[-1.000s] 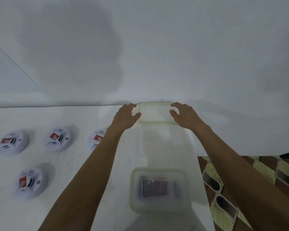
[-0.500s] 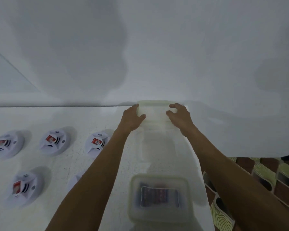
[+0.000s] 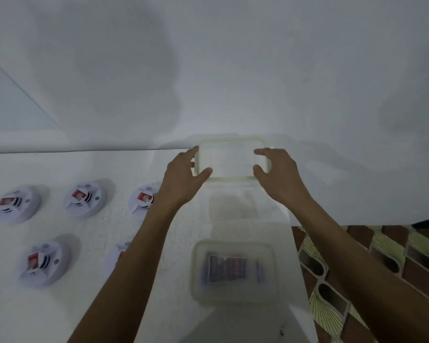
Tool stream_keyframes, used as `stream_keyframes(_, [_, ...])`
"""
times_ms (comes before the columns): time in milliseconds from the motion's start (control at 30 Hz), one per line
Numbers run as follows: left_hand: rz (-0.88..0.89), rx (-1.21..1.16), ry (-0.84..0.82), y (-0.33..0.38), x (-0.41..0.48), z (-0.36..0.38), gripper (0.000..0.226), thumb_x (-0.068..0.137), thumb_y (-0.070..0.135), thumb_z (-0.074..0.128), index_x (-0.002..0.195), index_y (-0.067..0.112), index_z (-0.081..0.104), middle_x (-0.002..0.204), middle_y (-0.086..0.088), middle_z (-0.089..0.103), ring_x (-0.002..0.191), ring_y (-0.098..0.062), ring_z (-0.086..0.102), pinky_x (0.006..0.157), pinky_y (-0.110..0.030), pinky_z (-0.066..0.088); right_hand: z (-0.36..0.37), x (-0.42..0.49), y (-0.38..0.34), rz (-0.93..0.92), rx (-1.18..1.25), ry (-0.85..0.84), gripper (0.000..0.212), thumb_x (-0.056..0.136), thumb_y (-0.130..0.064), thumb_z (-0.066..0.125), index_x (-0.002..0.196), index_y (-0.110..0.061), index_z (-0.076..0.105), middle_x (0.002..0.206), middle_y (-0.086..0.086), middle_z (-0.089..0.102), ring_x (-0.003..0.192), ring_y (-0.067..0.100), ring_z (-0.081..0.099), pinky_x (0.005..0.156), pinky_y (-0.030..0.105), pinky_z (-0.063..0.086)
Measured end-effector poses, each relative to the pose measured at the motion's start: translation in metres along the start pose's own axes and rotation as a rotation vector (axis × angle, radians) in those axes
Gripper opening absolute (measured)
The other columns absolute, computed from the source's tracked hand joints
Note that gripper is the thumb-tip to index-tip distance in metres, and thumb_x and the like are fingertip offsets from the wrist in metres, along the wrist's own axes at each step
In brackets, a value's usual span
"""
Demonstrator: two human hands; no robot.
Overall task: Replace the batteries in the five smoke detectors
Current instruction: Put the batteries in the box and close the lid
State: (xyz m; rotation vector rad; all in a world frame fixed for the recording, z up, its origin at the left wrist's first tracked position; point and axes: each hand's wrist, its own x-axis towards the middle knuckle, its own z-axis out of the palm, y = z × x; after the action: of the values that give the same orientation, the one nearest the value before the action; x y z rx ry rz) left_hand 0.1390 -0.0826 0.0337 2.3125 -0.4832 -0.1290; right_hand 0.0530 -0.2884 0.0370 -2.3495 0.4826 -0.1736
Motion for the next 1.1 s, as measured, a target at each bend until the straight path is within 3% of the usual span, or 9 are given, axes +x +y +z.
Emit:
stream_keyframes(233, [-0.031,0.053,-0.1,-0.008,-0.052,0.009,0.075,0.084,0.039,0.069,0.146,0.017,0.032,0.136,-0.006,0.049,0.114,-0.018,0.054,0.094,-0.04,0.048,0.013,-0.052,0.02,-0.048,-0.058,-0.04,0.044,0.093,-0.024,0.06,0.137,-0.023,0.053,0.139,0.011,0.046,0.132,0.028,0.041,0.1,0.024,0.029])
stream_keyframes(500, [-0.036,0.111,-0.196,-0.018,-0.069,0.016,0.077,0.084,0.043,0.066,0.147,0.017,0.03,0.143,-0.005,0.044,0.116,-0.016,0.055,0.089,-0.023,0.034,0.02,-0.073,0.033,-0.015,-0.073,-0.082,0.044,0.095,-0.027,0.058,0.138,-0.027,0.051,0.142,0.01,0.042,0.131,0.027,0.038,0.099,0.027,0.033])
stream_keyframes(600, [-0.027,0.105,-0.205,-0.022,-0.071,0.014,0.076,0.083,0.045,0.067,0.145,0.019,0.032,0.141,-0.004,0.046,0.111,-0.013,0.056,0.087,-0.024,0.04,0.018,-0.074,0.039,-0.03,-0.07,-0.11,0.045,0.093,-0.031,0.06,0.137,-0.03,0.052,0.136,0.008,0.044,0.125,0.026,0.045,0.101,0.031,0.039])
stream_keyframes(700, [-0.018,0.14,-0.232,-0.029,-0.072,0.012,0.077,0.081,0.048,0.067,0.144,0.022,0.032,0.145,-0.003,0.04,0.12,-0.017,0.05,0.095,-0.031,0.041,0.014,-0.073,0.046,-0.057,-0.079,-0.154,0.045,0.091,-0.037,0.061,0.135,-0.035,0.051,0.137,0.005,0.041,0.122,0.025,0.049,0.101,0.035,0.043])
stream_keyframes(800, [0.031,0.209,-0.261,-0.032,-0.069,0.01,0.079,0.082,0.052,0.064,0.145,0.022,0.028,0.155,0.0,0.023,0.138,-0.025,0.029,0.109,-0.043,0.03,0.008,-0.067,0.05,-0.103,-0.096,-0.214,0.046,0.09,-0.043,0.062,0.134,-0.039,0.047,0.152,0.001,0.028,0.137,0.026,0.031,0.1,0.031,0.031])
stream_keyframes(900, [0.093,0.272,-0.346,-0.029,-0.063,0.009,0.087,0.083,0.054,0.061,0.15,0.021,0.017,0.159,0.004,0.01,0.144,-0.023,0.013,0.113,-0.043,0.019,-0.004,-0.056,0.051,-0.155,-0.127,-0.345,0.056,0.084,-0.049,0.068,0.132,-0.041,0.042,0.16,-0.007,0.017,0.144,0.019,0.017,0.104,0.033,0.025])
stream_keyframes(1100, [0.11,0.361,-0.407,-0.021,-0.052,0.01,0.106,0.067,0.067,0.069,0.15,0.023,0.019,0.159,0.007,0.008,0.144,-0.017,0.013,0.115,-0.046,0.02,-0.015,-0.036,0.045,-0.272,-0.258,-0.462,0.073,0.068,-0.056,0.079,0.127,-0.033,0.042,0.161,-0.01,0.014,0.144,0.012,0.011,0.108,0.029,0.022])
